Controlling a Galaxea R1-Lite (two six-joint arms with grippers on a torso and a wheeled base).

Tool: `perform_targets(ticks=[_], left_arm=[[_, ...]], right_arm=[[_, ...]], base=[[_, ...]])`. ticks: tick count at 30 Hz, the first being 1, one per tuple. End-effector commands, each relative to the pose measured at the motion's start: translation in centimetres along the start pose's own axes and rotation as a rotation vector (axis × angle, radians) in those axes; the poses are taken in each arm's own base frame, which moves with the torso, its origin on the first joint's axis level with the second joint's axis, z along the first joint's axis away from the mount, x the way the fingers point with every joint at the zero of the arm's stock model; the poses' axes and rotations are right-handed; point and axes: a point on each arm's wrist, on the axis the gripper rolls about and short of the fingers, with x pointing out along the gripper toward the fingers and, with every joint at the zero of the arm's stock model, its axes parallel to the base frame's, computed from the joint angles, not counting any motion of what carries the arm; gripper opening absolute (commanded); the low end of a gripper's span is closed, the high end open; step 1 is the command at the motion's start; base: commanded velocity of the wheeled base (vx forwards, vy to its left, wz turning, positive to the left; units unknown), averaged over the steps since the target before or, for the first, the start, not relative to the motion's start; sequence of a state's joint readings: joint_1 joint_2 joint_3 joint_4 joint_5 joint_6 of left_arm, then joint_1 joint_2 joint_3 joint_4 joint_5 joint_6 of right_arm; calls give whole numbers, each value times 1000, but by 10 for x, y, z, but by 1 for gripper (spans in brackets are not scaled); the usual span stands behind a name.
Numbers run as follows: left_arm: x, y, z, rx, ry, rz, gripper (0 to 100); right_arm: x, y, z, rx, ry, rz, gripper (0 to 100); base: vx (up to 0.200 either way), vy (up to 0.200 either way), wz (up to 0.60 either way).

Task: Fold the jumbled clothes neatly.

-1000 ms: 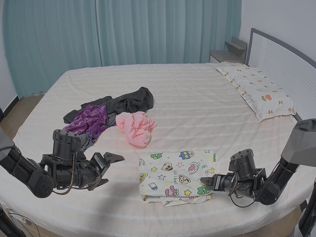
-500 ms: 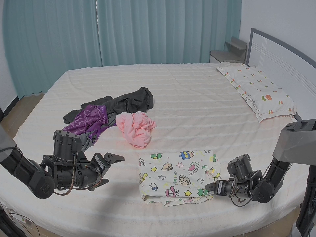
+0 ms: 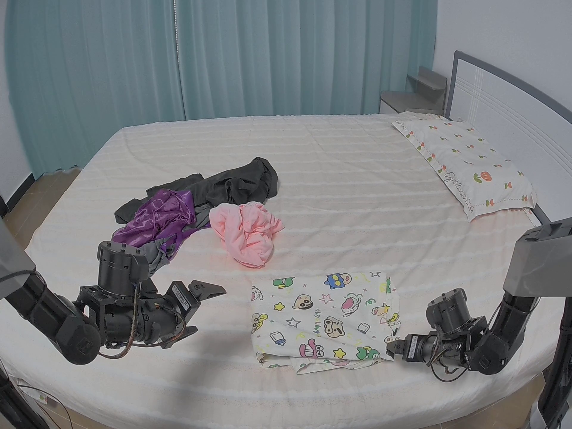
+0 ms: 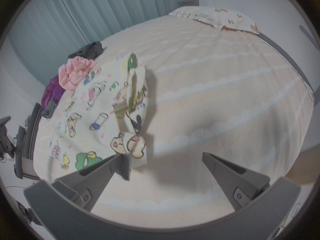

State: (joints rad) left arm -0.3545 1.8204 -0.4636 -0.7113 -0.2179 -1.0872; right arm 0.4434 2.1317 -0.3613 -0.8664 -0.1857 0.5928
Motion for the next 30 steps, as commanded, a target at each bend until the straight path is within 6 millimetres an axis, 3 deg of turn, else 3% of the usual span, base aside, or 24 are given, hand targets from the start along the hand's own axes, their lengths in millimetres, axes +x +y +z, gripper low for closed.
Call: perform_targets(ticks=[1, 3, 7, 9, 12, 16, 26, 30], left_arm=[[0, 1, 0, -1, 1, 3, 100], [0, 1, 0, -1, 1, 2, 100], [1, 1, 0, -1, 1, 3, 100], [0, 2, -1, -1, 2, 4, 100], [0, 2, 0, -5, 1, 6, 100], [0, 2, 1, -6, -2, 6, 100], [0, 3, 1, -8, 0, 6, 100], [0, 3, 1, -8, 0, 7, 100]], right_arm=[[-24, 9, 19, 17, -110, 79, 100], [-24, 13, 25, 20, -129, 97, 100], [-3, 25, 35, 15, -136, 119, 100], [19, 28, 34, -26, -107, 109, 100], [42, 22, 27, -96, -67, 59, 100], [54, 10, 20, -135, -27, 12, 100], [56, -19, 30, -76, -50, -97, 100], [30, -18, 39, -59, -103, -73, 100]], base=[[0, 0, 0], [0, 0, 0], [0, 0, 0], [0, 0, 0], [0, 0, 0], [0, 0, 0], [0, 0, 0], [0, 0, 0]])
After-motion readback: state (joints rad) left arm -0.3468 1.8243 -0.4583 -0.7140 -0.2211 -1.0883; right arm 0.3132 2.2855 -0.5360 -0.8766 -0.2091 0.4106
